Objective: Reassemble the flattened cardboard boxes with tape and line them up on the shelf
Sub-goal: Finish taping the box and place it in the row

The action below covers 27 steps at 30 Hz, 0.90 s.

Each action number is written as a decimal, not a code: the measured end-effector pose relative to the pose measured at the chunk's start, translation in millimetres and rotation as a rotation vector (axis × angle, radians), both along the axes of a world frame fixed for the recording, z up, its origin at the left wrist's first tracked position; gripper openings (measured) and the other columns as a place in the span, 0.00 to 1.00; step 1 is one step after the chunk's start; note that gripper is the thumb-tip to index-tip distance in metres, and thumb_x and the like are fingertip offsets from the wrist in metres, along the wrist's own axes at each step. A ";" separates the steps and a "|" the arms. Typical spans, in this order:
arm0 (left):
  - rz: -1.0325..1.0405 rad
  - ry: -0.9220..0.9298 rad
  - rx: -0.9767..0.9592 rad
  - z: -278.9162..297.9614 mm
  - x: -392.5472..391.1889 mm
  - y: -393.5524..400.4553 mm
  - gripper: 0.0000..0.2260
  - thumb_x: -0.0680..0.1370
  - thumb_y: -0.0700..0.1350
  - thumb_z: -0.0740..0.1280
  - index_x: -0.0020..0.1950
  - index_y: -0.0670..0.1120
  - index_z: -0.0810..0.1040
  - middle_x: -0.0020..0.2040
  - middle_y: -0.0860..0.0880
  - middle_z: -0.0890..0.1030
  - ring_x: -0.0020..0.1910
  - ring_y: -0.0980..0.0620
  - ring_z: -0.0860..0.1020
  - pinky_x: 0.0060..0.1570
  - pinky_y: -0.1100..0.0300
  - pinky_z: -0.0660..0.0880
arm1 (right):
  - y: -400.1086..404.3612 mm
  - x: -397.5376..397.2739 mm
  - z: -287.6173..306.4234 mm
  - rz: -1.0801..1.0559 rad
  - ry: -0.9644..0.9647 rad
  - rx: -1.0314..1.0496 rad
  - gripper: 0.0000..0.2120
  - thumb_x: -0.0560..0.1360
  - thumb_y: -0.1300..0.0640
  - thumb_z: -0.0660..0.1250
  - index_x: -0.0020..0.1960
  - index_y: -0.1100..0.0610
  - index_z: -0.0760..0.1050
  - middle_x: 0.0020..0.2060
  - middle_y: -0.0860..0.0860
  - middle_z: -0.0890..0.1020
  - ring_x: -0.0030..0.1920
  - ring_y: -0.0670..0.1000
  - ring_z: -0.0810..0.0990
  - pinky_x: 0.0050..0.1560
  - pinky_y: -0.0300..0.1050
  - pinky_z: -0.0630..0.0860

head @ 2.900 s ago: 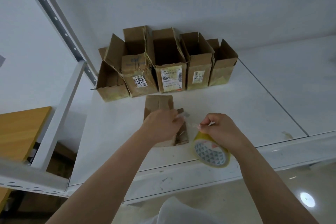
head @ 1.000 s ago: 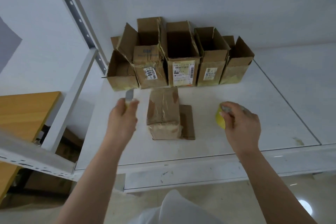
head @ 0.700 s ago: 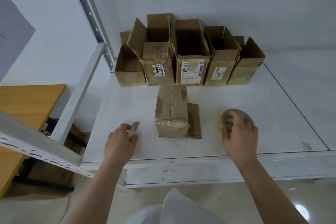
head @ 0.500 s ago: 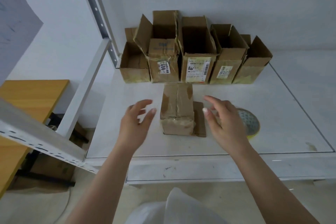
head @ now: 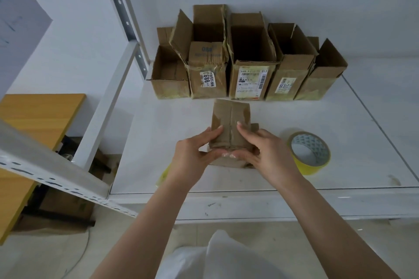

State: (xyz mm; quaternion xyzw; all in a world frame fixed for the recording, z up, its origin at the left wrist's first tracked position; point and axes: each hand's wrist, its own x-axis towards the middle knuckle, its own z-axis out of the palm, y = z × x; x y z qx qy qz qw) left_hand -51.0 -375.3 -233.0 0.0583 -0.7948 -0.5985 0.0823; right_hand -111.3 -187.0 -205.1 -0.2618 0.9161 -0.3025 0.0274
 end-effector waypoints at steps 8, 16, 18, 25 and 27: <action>-0.007 0.106 -0.138 -13.5 -0.5 -2.8 0.26 0.74 0.42 0.74 0.65 0.65 0.73 0.63 0.62 0.78 0.67 0.56 0.74 0.62 0.64 0.74 | 2.7 -1.0 -10.4 0.043 0.020 -0.017 0.35 0.72 0.45 0.70 0.76 0.48 0.62 0.46 0.54 0.73 0.42 0.53 0.75 0.48 0.54 0.77; 0.050 0.148 -0.048 15.7 3.6 -7.6 0.22 0.79 0.59 0.61 0.74 0.62 0.63 0.71 0.58 0.72 0.70 0.59 0.70 0.66 0.57 0.73 | 9.7 0.4 12.5 0.040 0.006 -0.189 0.28 0.75 0.50 0.68 0.74 0.53 0.66 0.26 0.39 0.72 0.26 0.39 0.72 0.34 0.27 0.68; 0.063 0.194 -0.096 33.8 -2.0 -1.5 0.21 0.83 0.54 0.53 0.76 0.55 0.61 0.75 0.55 0.66 0.75 0.59 0.62 0.74 0.55 0.63 | 13.0 -0.4 25.1 0.046 -0.006 -0.246 0.27 0.75 0.49 0.67 0.72 0.54 0.69 0.20 0.37 0.71 0.22 0.39 0.69 0.26 0.26 0.62; -0.098 0.241 -0.112 55.9 -2.6 27.6 0.33 0.78 0.68 0.47 0.74 0.48 0.66 0.76 0.49 0.63 0.78 0.59 0.49 0.72 0.70 0.53 | 20.5 9.1 50.8 0.015 0.002 -0.362 0.33 0.68 0.34 0.61 0.68 0.51 0.75 0.42 0.43 0.86 0.35 0.49 0.82 0.38 0.45 0.77; -0.073 0.229 -0.129 58.0 -3.0 30.5 0.29 0.77 0.69 0.49 0.68 0.51 0.69 0.74 0.49 0.66 0.78 0.60 0.51 0.69 0.73 0.57 | 21.3 10.2 53.3 0.001 0.028 -0.371 0.35 0.68 0.33 0.60 0.68 0.51 0.75 0.47 0.45 0.86 0.42 0.45 0.84 0.43 0.41 0.78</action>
